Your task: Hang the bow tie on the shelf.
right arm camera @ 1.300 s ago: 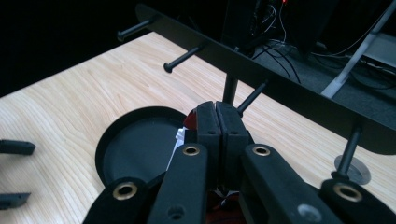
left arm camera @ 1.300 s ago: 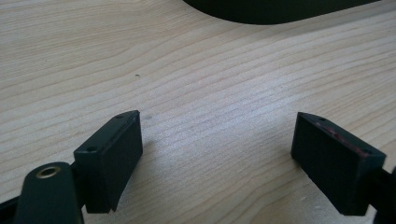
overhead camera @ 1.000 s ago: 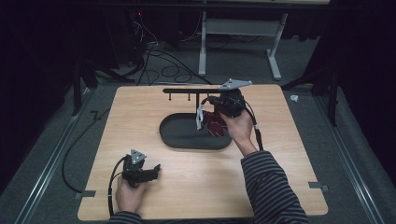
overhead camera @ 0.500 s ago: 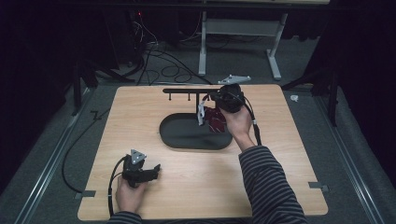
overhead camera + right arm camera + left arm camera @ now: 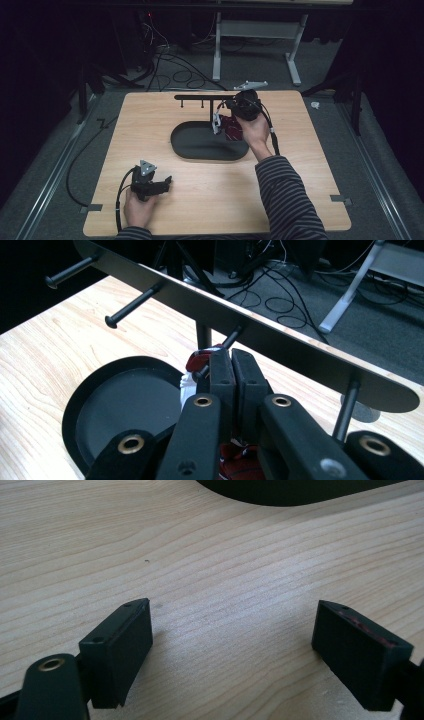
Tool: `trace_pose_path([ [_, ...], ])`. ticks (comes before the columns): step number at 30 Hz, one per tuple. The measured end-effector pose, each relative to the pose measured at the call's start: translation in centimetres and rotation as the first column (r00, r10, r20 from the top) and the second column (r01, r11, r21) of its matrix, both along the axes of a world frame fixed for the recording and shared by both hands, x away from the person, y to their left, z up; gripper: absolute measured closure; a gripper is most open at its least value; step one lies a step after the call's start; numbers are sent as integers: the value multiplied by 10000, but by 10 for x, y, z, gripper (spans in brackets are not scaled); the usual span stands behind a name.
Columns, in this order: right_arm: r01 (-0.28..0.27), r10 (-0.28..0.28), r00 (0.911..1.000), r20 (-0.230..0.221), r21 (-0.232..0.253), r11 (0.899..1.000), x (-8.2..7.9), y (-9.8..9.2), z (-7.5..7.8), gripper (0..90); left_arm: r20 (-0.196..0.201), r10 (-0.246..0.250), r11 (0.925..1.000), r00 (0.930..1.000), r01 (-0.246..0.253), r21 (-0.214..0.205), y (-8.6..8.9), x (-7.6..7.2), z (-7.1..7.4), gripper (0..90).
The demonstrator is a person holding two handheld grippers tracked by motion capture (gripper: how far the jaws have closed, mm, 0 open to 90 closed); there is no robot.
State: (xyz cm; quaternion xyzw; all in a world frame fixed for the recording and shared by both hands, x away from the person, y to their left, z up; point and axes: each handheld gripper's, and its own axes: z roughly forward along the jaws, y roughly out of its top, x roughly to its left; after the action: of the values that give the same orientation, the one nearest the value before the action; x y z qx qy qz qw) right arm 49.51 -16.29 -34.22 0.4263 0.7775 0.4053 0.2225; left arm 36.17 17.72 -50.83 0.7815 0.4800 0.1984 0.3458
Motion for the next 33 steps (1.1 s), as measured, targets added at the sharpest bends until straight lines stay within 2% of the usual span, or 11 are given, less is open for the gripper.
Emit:
trace_pose_path([
  [3, 29, -29, 9999, -132, -7, 10000, 0, -1, -1, 882, 0, -1, 10000, 10000, 1, 0, 0, 0, 0, 168],
  [20, -75, 75, 10000, -48, 92, 9999, -5, -4, 0, 826, -4, -14, 10000, 10000, 14, 10, 0, 0, 0, 168],
  [33, -38, 30, 9999, 139, 537, 9985, -16, -22, 1, 750, 4, -3, 10000, 10000, 3, -3, 0, 0, 0, 168],
])
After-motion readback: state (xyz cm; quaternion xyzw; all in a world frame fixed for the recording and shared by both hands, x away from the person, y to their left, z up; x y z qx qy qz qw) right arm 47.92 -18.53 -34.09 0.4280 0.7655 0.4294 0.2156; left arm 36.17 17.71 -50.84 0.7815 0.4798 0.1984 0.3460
